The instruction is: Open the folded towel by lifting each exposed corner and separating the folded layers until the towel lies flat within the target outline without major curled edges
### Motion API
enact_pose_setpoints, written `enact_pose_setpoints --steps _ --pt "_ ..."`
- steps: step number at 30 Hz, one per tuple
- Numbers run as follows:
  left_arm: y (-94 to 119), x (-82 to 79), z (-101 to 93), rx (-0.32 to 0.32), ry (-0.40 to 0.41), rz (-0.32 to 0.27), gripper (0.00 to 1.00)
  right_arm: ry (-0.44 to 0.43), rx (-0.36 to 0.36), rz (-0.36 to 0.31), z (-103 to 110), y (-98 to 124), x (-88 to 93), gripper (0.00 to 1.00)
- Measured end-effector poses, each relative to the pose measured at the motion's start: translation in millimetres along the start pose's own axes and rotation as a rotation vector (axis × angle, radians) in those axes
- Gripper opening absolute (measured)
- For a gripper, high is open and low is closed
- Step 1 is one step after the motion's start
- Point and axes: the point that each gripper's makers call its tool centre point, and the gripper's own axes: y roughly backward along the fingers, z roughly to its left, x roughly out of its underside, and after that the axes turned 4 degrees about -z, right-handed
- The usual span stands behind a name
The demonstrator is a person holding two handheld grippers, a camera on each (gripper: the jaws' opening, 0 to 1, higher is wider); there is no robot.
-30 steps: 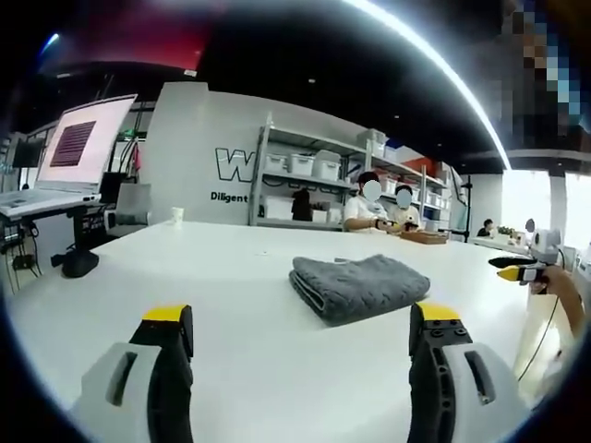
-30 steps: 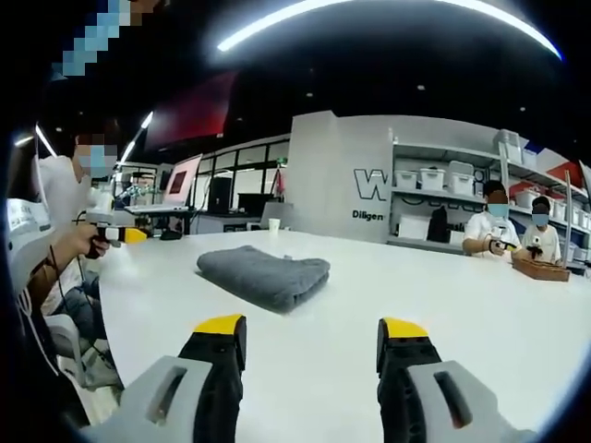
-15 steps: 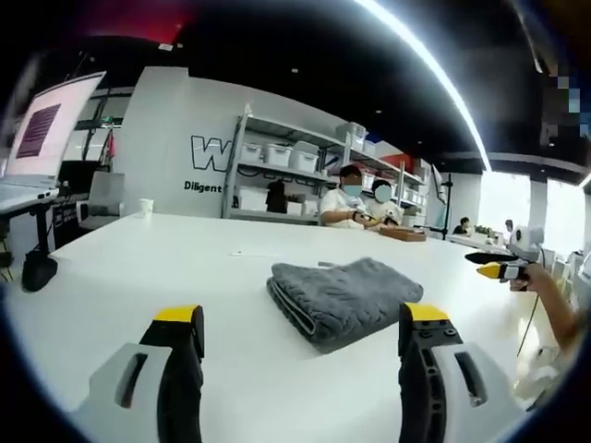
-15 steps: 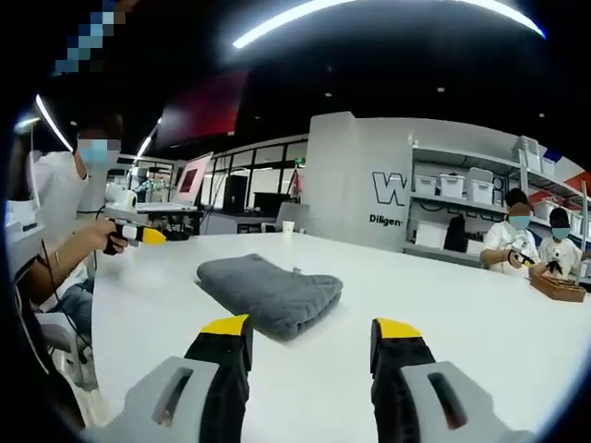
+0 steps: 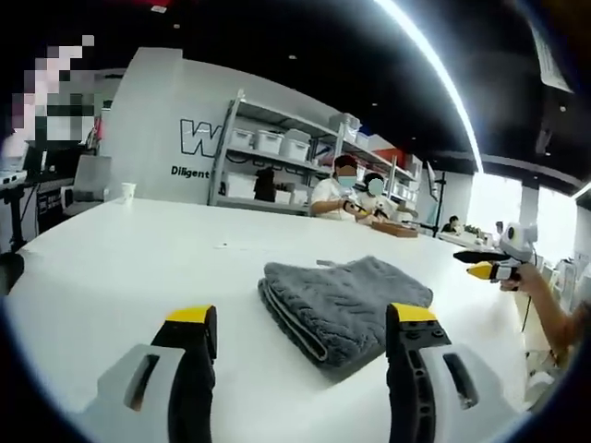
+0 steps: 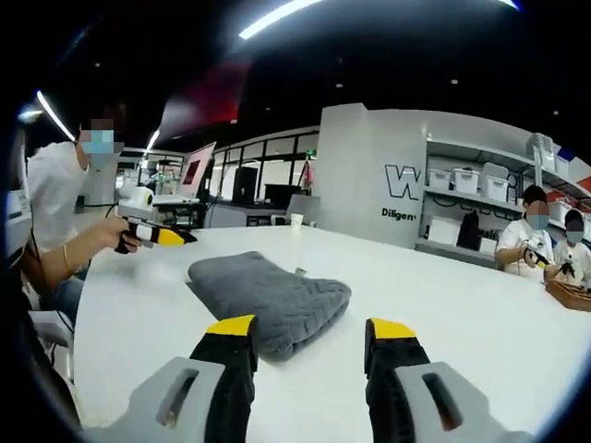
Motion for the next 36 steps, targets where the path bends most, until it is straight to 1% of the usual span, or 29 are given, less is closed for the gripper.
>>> enact_pose_setpoints --steps 2,5,8,11,13,14,17,22,24,27,28,32,36 --pt "-7.0 -2.4 0.7 0.007 -0.012 -0.001 0.71 -0.002 -0.002 -0.002 -2.1 -7.9 0.1 0.43" --pt "-18.4 -4.7 5.4 0.010 -0.005 0.005 0.69 -0.001 -0.007 0.005 -5.1 -20.6 1.4 0.42" --pt "-28.5 -5.2 5.8 0.020 0.001 0.011 0.66 -0.005 -0.008 0.014 -8.8 -30.6 2.8 0.42" --pt "-38.8 -3.1 4.5 0.037 -0.003 0.022 0.62 -0.001 -0.009 0.018 -13.5 -41.2 3.1 0.41" --pt "-46.0 -1.5 4.0 0.045 -0.003 0.026 0.61 -0.006 -0.009 0.023 -16.8 -49.1 4.1 0.40" --pt "-47.4 -1.1 4.1 0.046 -0.002 0.028 0.61 -0.008 -0.010 0.024 -17.3 -50.6 4.4 0.39" --pt "-57.5 1.5 6.2 0.050 0.013 0.042 0.60 -0.023 -0.016 0.037 -19.1 -64.9 8.4 0.38" --pt "-71.6 3.6 7.7 0.053 0.023 0.046 0.56 -0.036 -0.022 0.050 -21.5 -81.4 13.7 0.36" --pt "-78.7 6.1 8.8 0.050 0.030 0.053 0.55 -0.052 -0.024 0.064 -22.5 -89.3 17.9 0.35" --pt "-85.1 9.3 9.0 0.052 0.033 0.065 0.54 -0.050 -0.031 0.068 -22.5 -98.1 19.7 0.34" --pt "-88.2 11.2 9.6 0.050 0.034 0.072 0.54 -0.049 -0.032 0.068 -22.5 -99.2 19.7 0.34" --pt "-100.0 19.4 11.3 0.050 0.046 0.103 0.51 -0.064 -0.035 0.086 -26.6 -115.0 24.1 0.33" --pt "-108.8 24.6 12.7 0.052 0.047 0.120 0.47 -0.079 -0.031 0.107 -30.0 -127.3 31.1 0.32"
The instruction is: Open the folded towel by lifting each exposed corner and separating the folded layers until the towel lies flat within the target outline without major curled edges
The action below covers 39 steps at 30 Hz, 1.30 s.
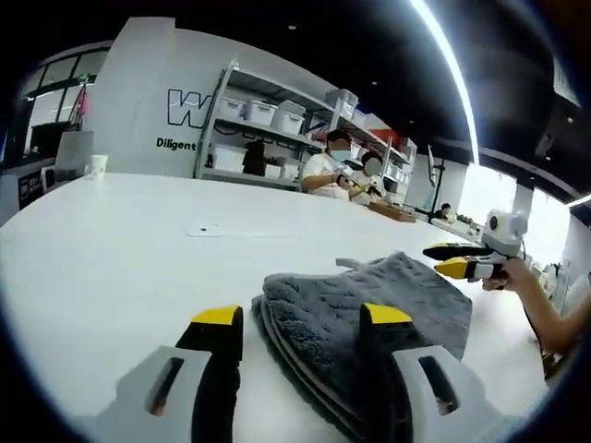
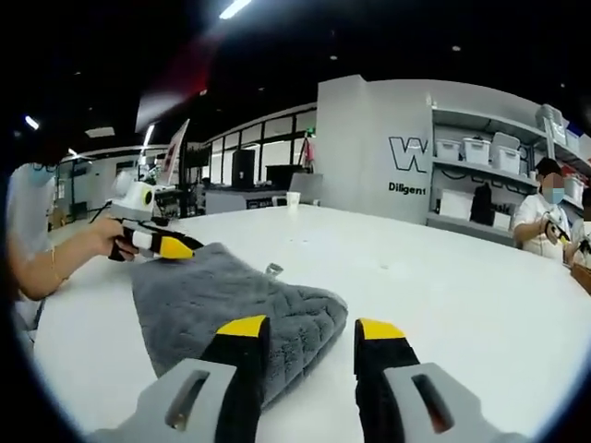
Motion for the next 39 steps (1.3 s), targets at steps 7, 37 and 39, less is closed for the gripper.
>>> enact_pose_setpoints --steps 7,37,39 --pt "-7.8 6.8 4.3 0.005 0.039 0.006 0.37 -0.021 0.002 0.029 -4.7 -18.2 9.0 0.29" --pt "1.1 -13.8 -13.2 0.042 -0.019 -0.072 0.04 -0.069 -0.069 -0.021 17.4 -15.2 -12.3 0.00" --pt "4.5 -16.5 -16.0 0.044 -0.020 -0.076 0.04 -0.066 -0.072 -0.033 20.4 -11.2 -17.0 0.00"
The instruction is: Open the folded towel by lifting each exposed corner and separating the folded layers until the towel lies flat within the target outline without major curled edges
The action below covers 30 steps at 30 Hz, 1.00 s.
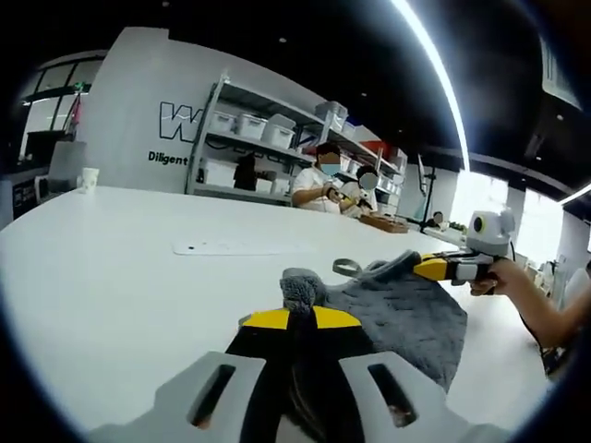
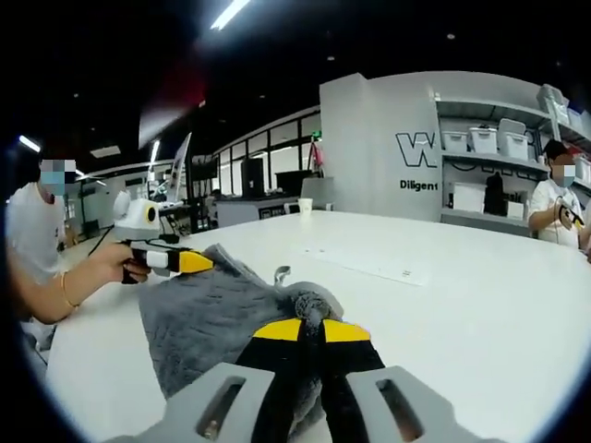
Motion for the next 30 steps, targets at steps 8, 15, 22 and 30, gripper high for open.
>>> enact_pose_setpoints --steps 8,15,22,30 --pt "16.9 -12.6 -18.2 0.016 -0.028 -0.025 0.04 0.033 -0.019 -0.056 23.3 27.7 -18.2 0.00" --pt "31.0 -20.8 -30.3 0.026 -0.055 -0.049 0.04 0.055 -0.025 -0.080 34.5 41.8 -24.5 0.00" --pt "42.8 -25.9 -39.6 0.034 -0.087 -0.068 0.04 0.065 -0.036 -0.112 47.4 56.9 -31.0 0.00" --pt "68.8 -28.6 -56.9 0.057 -0.096 -0.112 0.04 0.075 -0.049 -0.139 66.9 76.3 -31.9 0.00"
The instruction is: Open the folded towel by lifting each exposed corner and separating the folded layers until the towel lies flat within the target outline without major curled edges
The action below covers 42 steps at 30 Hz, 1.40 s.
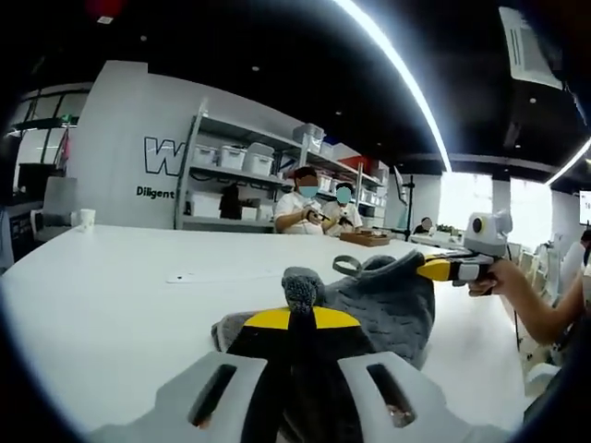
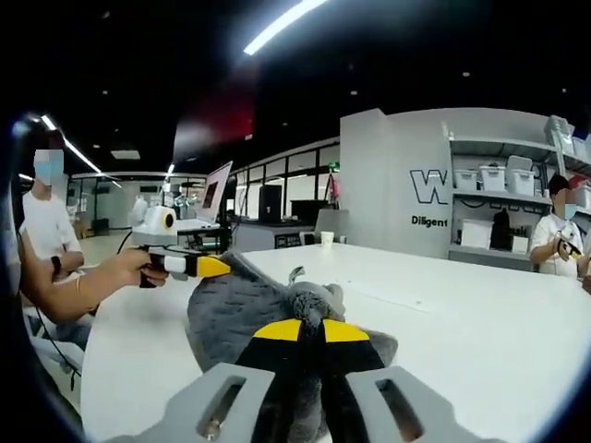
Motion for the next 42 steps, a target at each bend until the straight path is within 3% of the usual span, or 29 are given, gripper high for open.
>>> enact_pose_setpoints --steps 4,25,42 --pt "11.1 1.1 -3.6 -0.003 0.012 -0.015 0.04 0.013 -0.013 -0.013 13.3 12.2 -1.0 0.00" --pt "44.2 11.4 -29.1 0.018 0.034 -0.040 0.04 -0.004 -0.012 -0.009 42.7 49.2 13.4 0.00" --pt "77.0 35.7 -44.2 0.002 0.050 -0.014 0.04 -0.005 -0.010 0.020 71.2 72.6 30.3 0.00"
